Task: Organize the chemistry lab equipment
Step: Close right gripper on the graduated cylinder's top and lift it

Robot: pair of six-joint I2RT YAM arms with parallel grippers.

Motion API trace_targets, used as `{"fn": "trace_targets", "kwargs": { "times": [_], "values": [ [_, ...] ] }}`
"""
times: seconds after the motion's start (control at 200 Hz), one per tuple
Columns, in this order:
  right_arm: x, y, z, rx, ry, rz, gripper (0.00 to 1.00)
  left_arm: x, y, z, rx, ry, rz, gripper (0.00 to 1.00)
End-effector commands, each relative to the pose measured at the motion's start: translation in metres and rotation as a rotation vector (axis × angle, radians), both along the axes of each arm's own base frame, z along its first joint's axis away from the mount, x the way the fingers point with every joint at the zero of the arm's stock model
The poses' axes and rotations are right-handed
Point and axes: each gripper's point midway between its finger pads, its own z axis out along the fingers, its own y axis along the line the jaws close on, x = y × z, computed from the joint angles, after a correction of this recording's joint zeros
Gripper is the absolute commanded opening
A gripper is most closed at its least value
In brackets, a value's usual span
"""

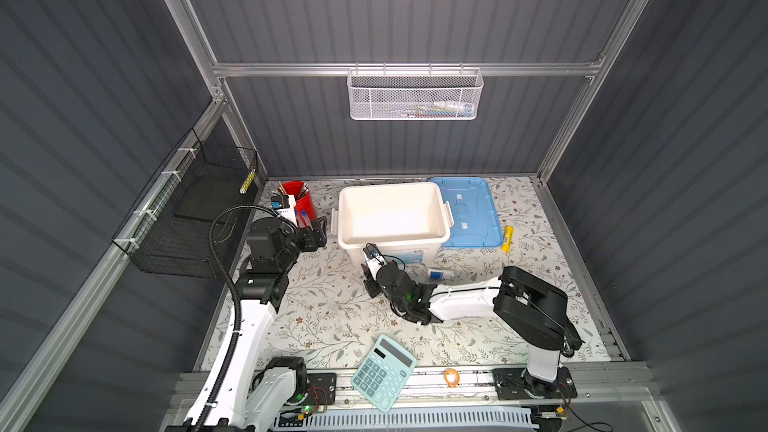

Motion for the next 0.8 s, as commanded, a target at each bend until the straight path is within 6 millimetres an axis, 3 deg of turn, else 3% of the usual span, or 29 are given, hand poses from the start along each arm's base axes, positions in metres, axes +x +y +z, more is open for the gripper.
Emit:
{"fn": "trace_targets", "kwargs": {
  "times": [0.0, 0.5, 0.795],
  "values": [
    [0.002, 0.004, -0.004, 0.0, 0.012, -0.002, 0.28, 0.002, 0.001, 0.009, 0.022, -0.021, 0.001, 0.86],
    [0.001, 0.004, -0.006, -0.008, 0.022, 0.002, 0.19, 0.002, 0.002, 0.011, 0.032, -0.028, 0.003, 0.86],
    [-0.008, -0.003, 0.009, -0.011, 0.05, 0.031, 0.18, 0.001, 0.002, 0.014, 0.041, -0.031, 0.002, 0.86]
  ]
}}
